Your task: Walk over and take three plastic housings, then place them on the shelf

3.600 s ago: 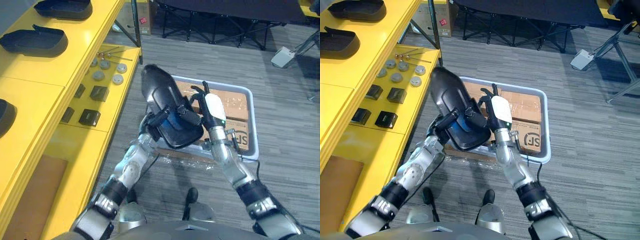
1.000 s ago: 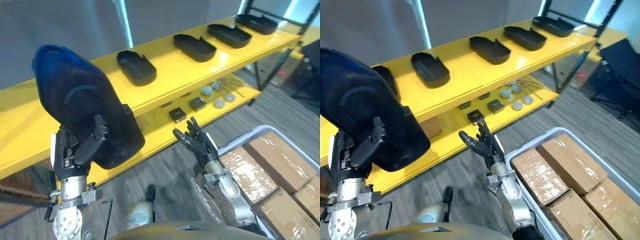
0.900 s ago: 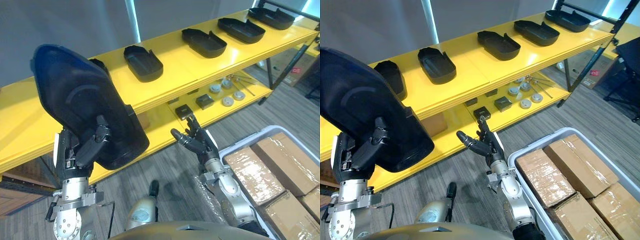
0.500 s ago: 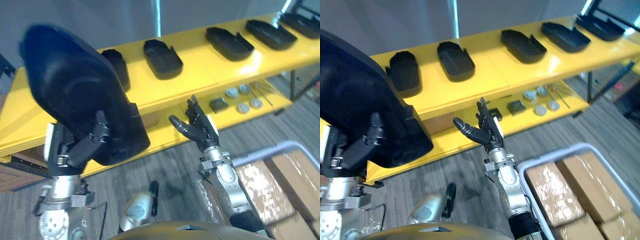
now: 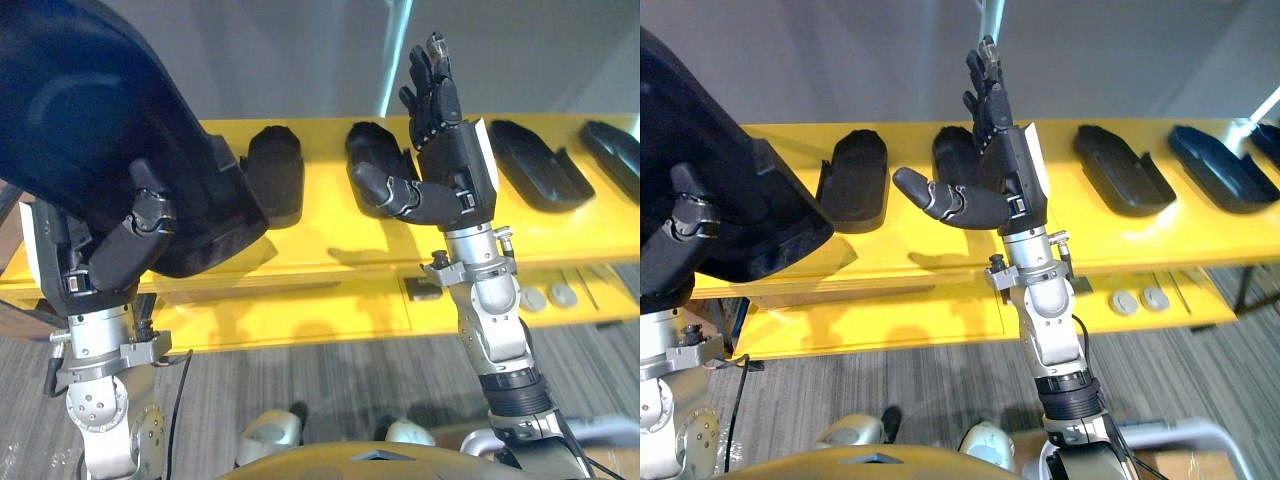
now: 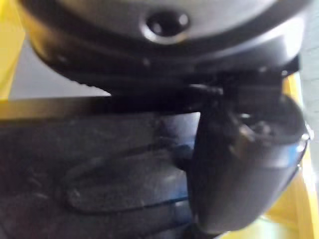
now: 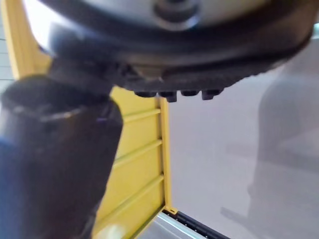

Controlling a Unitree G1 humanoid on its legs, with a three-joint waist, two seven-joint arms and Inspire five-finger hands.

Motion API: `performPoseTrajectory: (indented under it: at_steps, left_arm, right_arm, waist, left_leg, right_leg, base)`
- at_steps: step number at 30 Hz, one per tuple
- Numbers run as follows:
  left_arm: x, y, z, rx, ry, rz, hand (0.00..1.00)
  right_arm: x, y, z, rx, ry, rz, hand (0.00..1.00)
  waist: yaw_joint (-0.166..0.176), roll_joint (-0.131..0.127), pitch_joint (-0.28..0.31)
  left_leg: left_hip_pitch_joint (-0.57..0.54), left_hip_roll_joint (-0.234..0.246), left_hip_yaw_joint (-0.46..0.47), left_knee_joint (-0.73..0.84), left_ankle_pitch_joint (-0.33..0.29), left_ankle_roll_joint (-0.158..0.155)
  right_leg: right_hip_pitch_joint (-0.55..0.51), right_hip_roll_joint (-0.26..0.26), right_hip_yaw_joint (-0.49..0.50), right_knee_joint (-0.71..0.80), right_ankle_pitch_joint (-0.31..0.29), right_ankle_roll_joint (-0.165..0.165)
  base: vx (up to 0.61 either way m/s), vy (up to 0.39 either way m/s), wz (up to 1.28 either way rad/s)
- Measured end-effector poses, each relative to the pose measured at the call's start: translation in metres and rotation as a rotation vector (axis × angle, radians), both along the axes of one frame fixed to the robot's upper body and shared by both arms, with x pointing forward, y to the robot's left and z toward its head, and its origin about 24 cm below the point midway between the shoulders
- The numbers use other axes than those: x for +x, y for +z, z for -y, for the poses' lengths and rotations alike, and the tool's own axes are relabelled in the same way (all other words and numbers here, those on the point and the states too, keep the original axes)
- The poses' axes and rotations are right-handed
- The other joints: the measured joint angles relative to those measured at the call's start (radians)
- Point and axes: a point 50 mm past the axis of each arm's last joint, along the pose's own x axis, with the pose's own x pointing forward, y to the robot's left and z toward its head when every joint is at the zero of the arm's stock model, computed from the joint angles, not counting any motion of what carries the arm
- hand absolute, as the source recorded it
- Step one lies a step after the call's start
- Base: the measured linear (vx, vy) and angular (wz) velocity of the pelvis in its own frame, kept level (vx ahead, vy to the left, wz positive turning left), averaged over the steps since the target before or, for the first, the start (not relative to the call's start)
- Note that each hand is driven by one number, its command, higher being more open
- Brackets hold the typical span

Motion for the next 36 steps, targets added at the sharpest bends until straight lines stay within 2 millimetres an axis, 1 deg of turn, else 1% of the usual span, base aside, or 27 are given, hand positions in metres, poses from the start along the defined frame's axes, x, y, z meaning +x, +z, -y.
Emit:
performPoseTrajectory:
  at_steps: [1, 2, 3, 4, 5, 7, 9, 12, 16, 18, 20, 21, 22, 23, 24, 25, 26, 27, 28, 29, 30, 31, 32, 33, 34, 35, 36]
  left_arm:
    - [-0.003, -0.004, 0.001, -0.005, 0.001, -0.018, 0.0]
    - [-0.003, -0.005, 0.003, -0.008, -0.012, -0.018, 0.0]
    - [0.0, -0.004, 0.008, -0.006, -0.046, -0.012, 0.0]
    - [0.002, -0.004, 0.014, -0.002, -0.091, -0.008, 0.0]
    - [0.003, -0.005, 0.018, 0.0, -0.117, -0.008, 0.0]
    - [0.006, -0.005, 0.026, 0.005, -0.159, -0.008, 0.0]
    - [0.007, -0.006, 0.031, 0.031, -0.166, -0.026, 0.0]
    - [0.007, -0.009, 0.029, 0.017, -0.154, -0.054, 0.0]
    - [-0.001, -0.019, 0.027, -0.03, -0.117, -0.11, 0.0]
    - [0.0, -0.022, 0.031, -0.063, -0.119, -0.127, 0.0]
    - [0.001, -0.023, 0.035, -0.079, -0.129, -0.129, 0.0]
    - [0.003, -0.024, 0.038, -0.097, -0.134, -0.135, 0.0]
    - [0.004, -0.028, 0.041, -0.111, -0.14, -0.151, 0.0]
    - [0.005, -0.032, 0.041, -0.118, -0.137, -0.165, 0.0]
    - [0.006, -0.039, 0.041, -0.133, -0.12, -0.197, 0.0]
    - [0.007, -0.045, 0.04, -0.153, -0.098, -0.224, 0.0]
    - [0.007, -0.048, 0.04, -0.161, -0.087, -0.234, 0.0]
    - [0.007, -0.051, 0.04, -0.18, -0.073, -0.248, 0.0]
    - [0.007, -0.053, 0.041, -0.192, -0.071, -0.25, 0.0]
    - [0.008, -0.052, 0.043, -0.196, -0.086, -0.244, 0.0]
    - [0.01, -0.051, 0.044, -0.192, -0.1, -0.237, 0.0]
    - [0.016, -0.051, 0.043, -0.17, -0.122, -0.242, 0.0]
    - [0.019, -0.057, 0.042, -0.163, -0.134, -0.287, 0.0]
    - [0.02, -0.061, 0.042, -0.159, -0.141, -0.314, 0.0]
    - [0.02, -0.065, 0.041, -0.146, -0.151, -0.346, 0.0]
    - [0.018, -0.066, 0.037, -0.119, -0.15, -0.361, 0.0]
    - [0.019, -0.064, 0.032, -0.09, -0.147, -0.361, 0.0]
  right_arm:
    - [0.003, -0.005, 0.003, -0.009, -0.014, -0.035, 1.0]
    - [0.006, -0.01, 0.007, -0.012, -0.036, -0.069, 1.0]
    - [0.01, -0.016, 0.014, -0.01, -0.076, -0.111, 1.0]
    - [0.011, -0.02, 0.022, 0.001, -0.117, -0.141, 1.0]
    - [0.01, -0.022, 0.026, 0.008, -0.137, -0.149, 1.0]
    - [0.008, -0.027, 0.031, 0.03, -0.167, -0.169, 1.0]
    - [0.005, -0.034, 0.031, 0.056, -0.173, -0.197, 1.0]
    - [0.0, -0.04, 0.028, 0.094, -0.156, -0.218, 1.0]
    - [-0.007, -0.049, 0.02, 0.167, -0.138, -0.247, 1.0]
    - [-0.01, -0.054, 0.017, 0.172, -0.135, -0.268, 1.0]
    - [-0.01, -0.054, 0.016, 0.17, -0.13, -0.269, 1.0]
    - [-0.01, -0.053, 0.016, 0.169, -0.128, -0.267, 1.0]
    - [-0.009, -0.053, 0.017, 0.172, -0.127, -0.268, 1.0]
    - [-0.009, -0.054, 0.017, 0.181, -0.119, -0.271, 1.0]
    - [-0.009, -0.053, 0.014, 0.212, -0.089, -0.274, 1.0]
    - [-0.009, -0.051, 0.013, 0.253, -0.067, -0.265, 1.0]
    - [-0.01, -0.05, 0.013, 0.272, -0.056, -0.258, 1.0]
    - [-0.011, -0.05, 0.013, 0.303, -0.042, -0.253, 1.0]
    - [-0.011, -0.051, 0.013, 0.305, -0.045, -0.252, 1.0]
    - [-0.011, -0.055, 0.013, 0.313, -0.055, -0.26, 1.0]
    - [-0.011, -0.056, 0.013, 0.317, -0.059, -0.268, 1.0]
    - [-0.009, -0.066, 0.006, 0.344, -0.067, -0.314, 1.0]
    - [-0.01, -0.077, -0.003, 0.34, -0.058, -0.366, 1.0]
    - [-0.012, -0.081, -0.006, 0.339, -0.049, -0.388, 1.0]
    - [-0.014, -0.085, -0.012, 0.34, -0.033, -0.406, 1.0]
    - [-0.015, -0.085, -0.021, 0.328, -0.013, -0.404, 1.0]
    - [-0.016, -0.082, -0.027, 0.3, -0.003, -0.389, 1.0]
  waist:
    - [0.003, 0.021, -0.012]
    - [-0.004, 0.031, -0.017]
    - [-0.012, 0.038, -0.021]
    - [-0.022, 0.048, -0.027]
    - [-0.026, 0.053, -0.03]
    - [-0.029, 0.052, -0.029]
    - [-0.039, 0.04, -0.03]
    - [-0.04, 0.038, -0.031]
    - [-0.037, 0.039, -0.031]
    - [-0.04, 0.035, -0.03]
    - [-0.053, 0.028, -0.026]
    - [-0.06, 0.015, -0.015]
    - [-0.061, 0.015, -0.009]
    - [-0.062, 0.008, -0.005]
    - [-0.063, 0.01, -0.006]
    - [-0.063, 0.018, -0.013]
    - [-0.066, 0.025, -0.017]
    - [-0.079, 0.047, -0.023]
    - [-0.093, 0.073, -0.029]
    - [-0.104, 0.085, -0.034]
    - [-0.109, 0.089, -0.037]
    - [-0.096, 0.028, -0.009]
    - [-0.077, 0.012, -0.006]
    - [-0.069, 0.012, -0.006]
    - [-0.057, 0.01, -0.007]
    - [-0.049, 0.009, -0.007]
    - [-0.06, 0.006, -0.009]
  left_leg:
    - [-0.003, 0.023, 0.018, -0.01, 0.002, -0.005]
    - [-0.007, 0.042, 0.063, -0.018, 0.004, -0.01]
    - [-0.012, 0.082, 0.184, -0.027, 0.009, -0.007]
    - [-0.017, 0.12, 0.294, -0.029, 0.023, -0.018]
    - [-0.015, 0.125, 0.32, -0.042, 0.034, -0.022]
    - [0.002, 0.112, 0.321, -0.075, 0.051, -0.017]
    - [0.014, 0.096, 0.322, -0.087, 0.053, -0.014]
    - [0.042, 0.086, 0.327, -0.111, 0.055, -0.012]
    - [0.049, 0.075, 0.321, -0.122, 0.058, -0.009]
    - [0.01, 0.073, 0.314, -0.081, 0.057, -0.009]
    - [-0.033, 0.066, 0.302, -0.028, 0.057, -0.009]
    - [-0.097, 0.059, 0.301, 0.088, 0.024, -0.019]
    - [-0.141, 0.111, 0.339, 0.215, 0.0, 0.003]
    - [-0.15, 0.146, 0.356, 0.256, 0.0, 0.001]
    - [-0.153, 0.204, 0.357, 0.301, 0.008, -0.012]
    - [-0.15, 0.231, 0.334, 0.312, 0.019, -0.024]
    - [-0.146, 0.239, 0.312, 0.313, 0.022, -0.027]
    - [-0.13, 0.246, 0.287, 0.3, 0.039, -0.03]
    - [-0.108, 0.251, 0.288, 0.269, 0.047, -0.045]
    - [-0.074, 0.235, 0.321, 0.216, -0.06, -0.124]
    - [-0.066, 0.228, 0.332, 0.197, -0.102, -0.145]
    - [-0.067, 0.18, 0.35, 0.222, -0.102, -0.119]
    - [-0.072, 0.16, 0.351, 0.234, -0.117, -0.101]
    - [-0.07, 0.159, 0.351, 0.232, -0.122, -0.09]
    - [-0.063, 0.153, 0.358, 0.223, -0.124, -0.07]
    - [-0.049, 0.143, 0.377, 0.183, -0.111, -0.042]
    - [-0.041, 0.135, 0.373, 0.145, -0.088, -0.021]
  right_leg:
    - [0.028, 0.025, -0.031, -0.047, 0.01, -0.008]
    - [0.053, 0.035, -0.066, -0.073, 0.012, -0.011]
    - [0.074, 0.041, -0.101, -0.092, 0.012, -0.011]
    - [0.088, 0.044, -0.131, -0.102, 0.012, -0.011]
    - [0.088, 0.043, -0.136, -0.102, 0.012, -0.011]
    - [0.09, 0.034, -0.135, -0.105, 0.012, -0.01]
    - [0.107, 0.026, -0.134, -0.129, 0.02, 0.003]
    - [0.132, 0.022, -0.132, -0.149, 0.026, 0.012]
    - [0.145, 0.017, -0.135, -0.163, 0.028, 0.016]
    - [0.145, 0.009, -0.159, -0.166, 0.029, 0.017]
    - [0.143, -0.002, -0.178, -0.166, 0.029, 0.017]
    - [0.144, -0.036, -0.205, -0.159, 0.031, 0.022]
    - [0.143, -0.065, -0.21, -0.13, 0.031, 0.021]
    - [0.143, -0.078, -0.207, -0.12, 0.031, 0.022]
    - [0.133, -0.117, -0.184, -0.1, 0.034, 0.032]
    - [0.105, -0.16, -0.157, -0.079, 0.037, 0.052]
    - [0.089, -0.184, -0.14, -0.069, 0.04, 0.068]
    - [0.063, -0.215, -0.11, -0.041, 0.043, 0.1]
    - [0.057, -0.23, -0.104, -0.033, 0.054, 0.123]
    - [0.059, -0.252, -0.098, -0.039, 0.078, 0.156]
    - [0.069, -0.263, -0.101, -0.049, 0.097, 0.165]
    - [0.079, -0.309, -0.094, -0.068, 0.161, 0.143]
    - [0.071, -0.323, -0.094, -0.06, 0.251, 0.13]
    - [0.066, -0.325, -0.093, -0.054, 0.296, 0.102]
    - [0.052, -0.33, -0.092, -0.045, 0.358, 0.048]
    - [0.026, -0.33, -0.101, -0.029, 0.401, -0.013]
    - [0.005, -0.308, -0.102, 0.06, 0.299, -0.007]
  base:
    - [0.23, -0.242, 0.52]
    - [0.16, -0.177, 0.81]
    - [0.15, -0.161, 0.97]
    - [0.09, -0.095, 0.77]
    - [0.13, -0.061, 0.51]
    - [0.12, 0.037, 0.16]
    - [0.09, 0.058, 0.06]
    - [0.05, 0.037, -0.02]
    - [-0.01, 0.004, 0.04]
    - [-0.06, 0.013, 0.35]
    - [-0.12, 0.065, 0.49]
    - [-0.14, 0.124, 0.38]
    - [-0.14, 0.15, 0.26]
    - [-0.09, 0.249, -0.13]
    - [-0.1, 0.389, -0.36]
    - [-0.09, 0.441, -0.42]
    - [-0.05, 0.456, -0.36]
    - [-0.03, 0.399, -0.13]
    - [-0.06, 0.687, 0.06]
    - [-0.05, 0.611, 0.3]
    - [-0.09, 0.67, 0.27]
    - [-0.1, 0.492, 0.18]
    - [-0.11, 0.473, 0.07]
    - [-0.08, 0.383, 0.07]
    - [-0.06, 0.316, -0.06]
    - [-0.05, 0.315, 0.02]
    - [-0.02, 0.25, 0.1]
